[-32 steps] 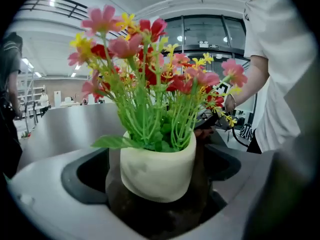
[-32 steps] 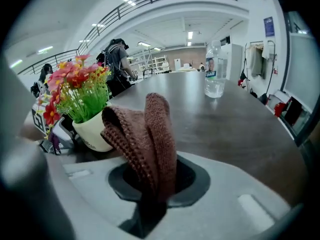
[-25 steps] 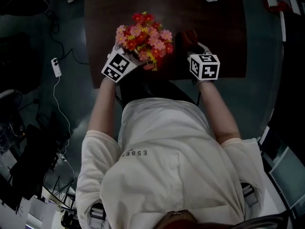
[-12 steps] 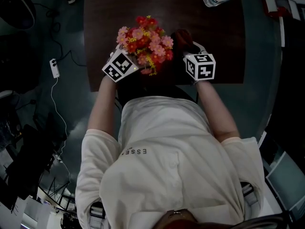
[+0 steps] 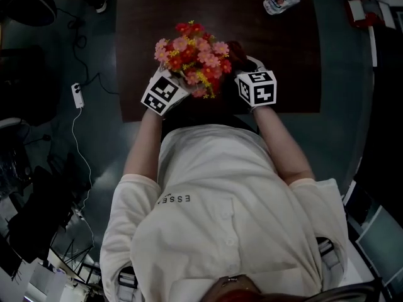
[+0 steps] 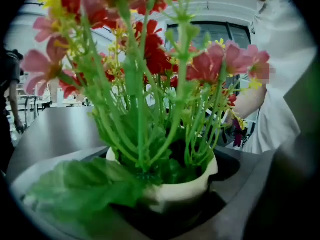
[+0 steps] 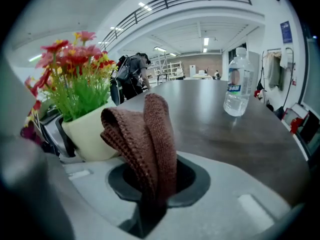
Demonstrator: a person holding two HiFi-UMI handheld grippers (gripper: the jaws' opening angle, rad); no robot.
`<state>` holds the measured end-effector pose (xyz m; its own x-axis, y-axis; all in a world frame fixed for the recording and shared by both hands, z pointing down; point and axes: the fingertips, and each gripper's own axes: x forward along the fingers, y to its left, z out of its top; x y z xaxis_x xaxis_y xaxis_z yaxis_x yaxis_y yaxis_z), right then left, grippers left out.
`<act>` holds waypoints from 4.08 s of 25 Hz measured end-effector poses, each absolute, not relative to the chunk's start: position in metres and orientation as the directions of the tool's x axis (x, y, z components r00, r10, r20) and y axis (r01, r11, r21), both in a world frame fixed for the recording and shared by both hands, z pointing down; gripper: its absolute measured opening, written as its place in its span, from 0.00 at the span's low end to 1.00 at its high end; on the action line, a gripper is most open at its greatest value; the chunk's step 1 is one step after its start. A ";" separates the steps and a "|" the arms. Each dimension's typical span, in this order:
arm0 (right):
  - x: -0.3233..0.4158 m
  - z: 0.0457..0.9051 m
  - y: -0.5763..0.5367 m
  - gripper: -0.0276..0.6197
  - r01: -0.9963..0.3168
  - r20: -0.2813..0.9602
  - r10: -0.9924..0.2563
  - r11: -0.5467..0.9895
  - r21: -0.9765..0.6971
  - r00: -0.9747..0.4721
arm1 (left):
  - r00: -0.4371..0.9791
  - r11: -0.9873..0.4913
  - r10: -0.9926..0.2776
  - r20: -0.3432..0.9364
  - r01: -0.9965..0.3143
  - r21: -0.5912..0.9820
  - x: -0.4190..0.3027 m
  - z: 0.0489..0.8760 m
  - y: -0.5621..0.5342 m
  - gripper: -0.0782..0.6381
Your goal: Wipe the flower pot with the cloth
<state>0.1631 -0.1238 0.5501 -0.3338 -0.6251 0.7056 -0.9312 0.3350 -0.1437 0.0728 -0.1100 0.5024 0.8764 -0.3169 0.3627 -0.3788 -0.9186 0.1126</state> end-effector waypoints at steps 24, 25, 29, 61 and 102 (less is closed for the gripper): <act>0.059 0.460 -0.104 0.12 -0.752 0.486 -0.606 0.633 -0.186 -0.630 | 0.851 -0.799 -0.482 0.211 -0.525 0.292 0.081 0.382 -0.149 0.93; 0.054 0.459 -0.101 0.12 -0.737 0.479 -0.596 0.651 -0.183 -0.645 | 0.849 -0.796 -0.487 0.205 -0.528 0.298 0.081 0.380 -0.149 0.93; 0.036 0.456 -0.091 0.12 -0.681 0.448 -0.554 0.707 -0.191 -0.701 | 0.844 -0.796 -0.497 0.201 -0.536 0.281 0.082 0.375 -0.150 0.93; 0.073 0.416 -0.112 0.12 -0.685 0.231 -0.650 0.718 -0.126 -0.724 | 0.875 -0.792 -0.465 0.131 -0.478 0.380 0.096 0.343 -0.113 0.93; 0.139 0.495 -0.129 0.12 -0.844 0.502 -0.694 0.510 -0.164 -0.517 | 0.856 -0.926 -0.311 0.414 -0.371 0.072 0.048 0.523 -0.107 0.93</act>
<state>0.1392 -0.1292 0.4948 -0.5167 -0.6939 0.5015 -0.8443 0.5101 -0.1641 0.0479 -0.1070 0.5227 0.8556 -0.3111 0.4136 -0.3712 -0.9258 0.0715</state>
